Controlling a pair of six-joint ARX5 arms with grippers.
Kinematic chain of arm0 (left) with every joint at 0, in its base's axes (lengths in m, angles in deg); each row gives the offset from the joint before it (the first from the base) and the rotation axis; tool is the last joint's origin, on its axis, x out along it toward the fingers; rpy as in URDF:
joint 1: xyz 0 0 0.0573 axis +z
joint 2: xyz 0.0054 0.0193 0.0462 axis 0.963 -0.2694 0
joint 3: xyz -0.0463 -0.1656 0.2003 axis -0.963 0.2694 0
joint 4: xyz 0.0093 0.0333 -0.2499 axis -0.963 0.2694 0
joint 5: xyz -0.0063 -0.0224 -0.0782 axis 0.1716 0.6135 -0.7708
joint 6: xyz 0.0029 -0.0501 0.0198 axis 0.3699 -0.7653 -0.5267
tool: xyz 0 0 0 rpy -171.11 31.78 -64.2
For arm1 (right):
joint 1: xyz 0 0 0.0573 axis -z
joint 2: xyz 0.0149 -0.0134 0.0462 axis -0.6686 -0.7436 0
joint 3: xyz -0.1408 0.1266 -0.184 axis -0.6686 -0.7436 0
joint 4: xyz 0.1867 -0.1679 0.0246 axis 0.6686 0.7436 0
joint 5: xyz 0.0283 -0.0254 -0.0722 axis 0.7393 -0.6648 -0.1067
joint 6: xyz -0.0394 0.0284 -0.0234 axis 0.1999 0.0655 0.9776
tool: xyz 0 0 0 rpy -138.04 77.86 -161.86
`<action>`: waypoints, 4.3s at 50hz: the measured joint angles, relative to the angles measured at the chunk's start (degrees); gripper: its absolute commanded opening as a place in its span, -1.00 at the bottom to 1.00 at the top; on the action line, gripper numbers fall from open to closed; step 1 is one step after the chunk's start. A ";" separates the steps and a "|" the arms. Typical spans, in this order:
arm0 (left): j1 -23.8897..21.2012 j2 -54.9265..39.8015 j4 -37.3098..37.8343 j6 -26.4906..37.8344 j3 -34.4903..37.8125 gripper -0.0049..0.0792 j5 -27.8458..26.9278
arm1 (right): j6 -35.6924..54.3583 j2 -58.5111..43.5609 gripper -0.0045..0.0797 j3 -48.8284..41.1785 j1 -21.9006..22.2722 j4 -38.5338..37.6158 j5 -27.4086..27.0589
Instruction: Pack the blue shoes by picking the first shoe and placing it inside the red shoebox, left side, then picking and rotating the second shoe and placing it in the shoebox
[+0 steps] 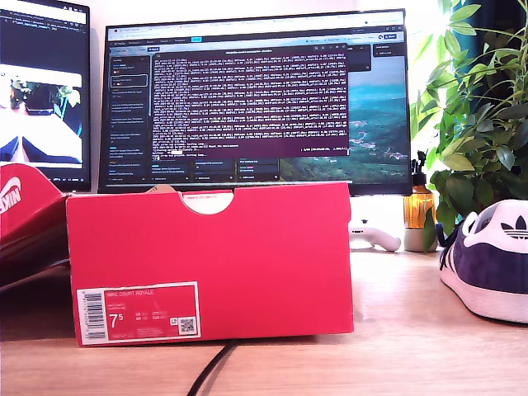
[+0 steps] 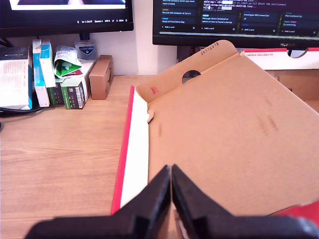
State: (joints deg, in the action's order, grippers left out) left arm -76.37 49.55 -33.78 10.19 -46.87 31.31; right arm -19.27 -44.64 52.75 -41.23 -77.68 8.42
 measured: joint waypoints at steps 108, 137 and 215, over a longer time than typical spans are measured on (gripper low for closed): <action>-19.87 -40.24 34.67 35.30 -35.63 -0.93 -13.25 | -19.12 -38.42 -0.92 37.46 -0.02 9.86 21.05; -44.76 -62.51 24.00 30.40 -35.76 -0.93 23.43 | -13.38 -66.97 -0.32 58.58 -0.35 35.69 21.05; -44.81 -71.95 17.00 30.21 -35.78 -0.92 26.08 | -11.52 -94.07 -0.92 61.44 -11.56 29.66 14.78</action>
State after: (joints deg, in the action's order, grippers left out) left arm -121.18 -22.40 -16.78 40.40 -82.65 57.38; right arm -30.79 -138.71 114.19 -52.79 -48.02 23.20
